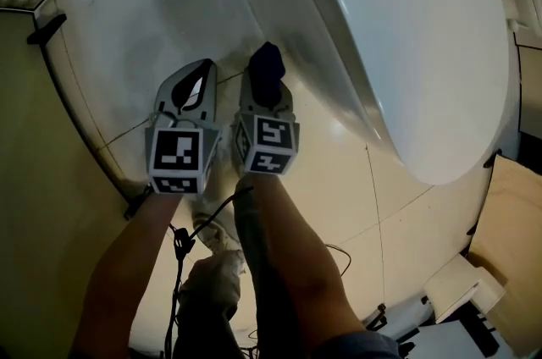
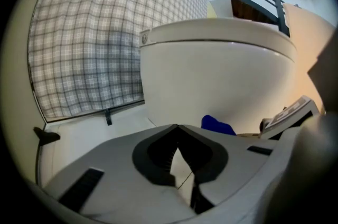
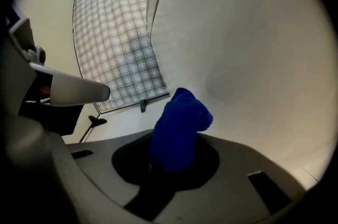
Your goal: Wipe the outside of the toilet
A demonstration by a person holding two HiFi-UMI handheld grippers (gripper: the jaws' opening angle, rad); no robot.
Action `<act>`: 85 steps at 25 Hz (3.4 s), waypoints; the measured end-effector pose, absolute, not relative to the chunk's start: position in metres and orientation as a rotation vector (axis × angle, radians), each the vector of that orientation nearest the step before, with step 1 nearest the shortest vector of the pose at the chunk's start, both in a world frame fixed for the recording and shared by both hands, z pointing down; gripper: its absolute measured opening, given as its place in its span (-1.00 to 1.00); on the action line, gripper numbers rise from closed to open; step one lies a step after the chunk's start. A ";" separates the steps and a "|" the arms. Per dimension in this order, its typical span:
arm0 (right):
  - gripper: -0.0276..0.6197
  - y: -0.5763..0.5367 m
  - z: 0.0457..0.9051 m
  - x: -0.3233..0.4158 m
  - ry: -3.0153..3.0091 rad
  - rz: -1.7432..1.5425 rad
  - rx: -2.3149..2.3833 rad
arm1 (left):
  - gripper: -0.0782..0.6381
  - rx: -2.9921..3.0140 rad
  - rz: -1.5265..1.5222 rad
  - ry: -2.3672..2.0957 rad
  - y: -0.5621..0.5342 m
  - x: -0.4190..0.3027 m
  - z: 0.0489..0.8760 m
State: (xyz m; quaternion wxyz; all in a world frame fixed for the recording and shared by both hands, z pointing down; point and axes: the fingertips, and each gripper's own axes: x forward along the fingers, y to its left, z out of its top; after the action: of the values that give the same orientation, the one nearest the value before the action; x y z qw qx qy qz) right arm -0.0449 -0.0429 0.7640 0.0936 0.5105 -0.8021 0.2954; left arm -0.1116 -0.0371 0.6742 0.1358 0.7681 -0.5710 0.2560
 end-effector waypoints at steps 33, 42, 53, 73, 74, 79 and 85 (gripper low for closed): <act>-0.69 0.161 0.128 0.183 -3.002 0.392 1.135 | -0.74 2.332 0.570 -2.108 0.180 0.118 0.113; -0.69 0.178 0.054 0.364 -3.186 0.276 0.763 | -0.74 2.166 0.373 -2.332 0.225 0.277 0.040; -0.69 0.216 -0.003 0.429 -3.229 0.082 0.614 | -0.74 2.151 0.274 -2.380 0.257 0.344 -0.018; -0.70 0.242 -0.006 0.433 -3.147 -0.030 0.885 | -0.74 2.281 0.274 -2.269 0.272 0.341 -0.024; -0.70 0.243 -0.007 0.431 -3.146 -0.038 0.885 | -0.74 2.279 0.268 -2.269 0.274 0.339 -0.024; -0.70 0.247 -0.009 0.424 -3.146 -0.058 0.857 | -0.74 2.291 0.272 -2.286 0.278 0.332 -0.017; -0.70 0.248 -0.012 0.423 -3.136 -0.074 0.851 | -0.74 2.293 0.250 -2.240 0.271 0.345 -0.025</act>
State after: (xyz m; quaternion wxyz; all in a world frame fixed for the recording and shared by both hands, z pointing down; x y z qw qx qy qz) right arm 0.4234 0.2479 -0.0117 -0.0545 0.2615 -0.9634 -0.0227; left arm 0.3447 0.2714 -0.0251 -0.0368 0.7126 -0.6963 0.0776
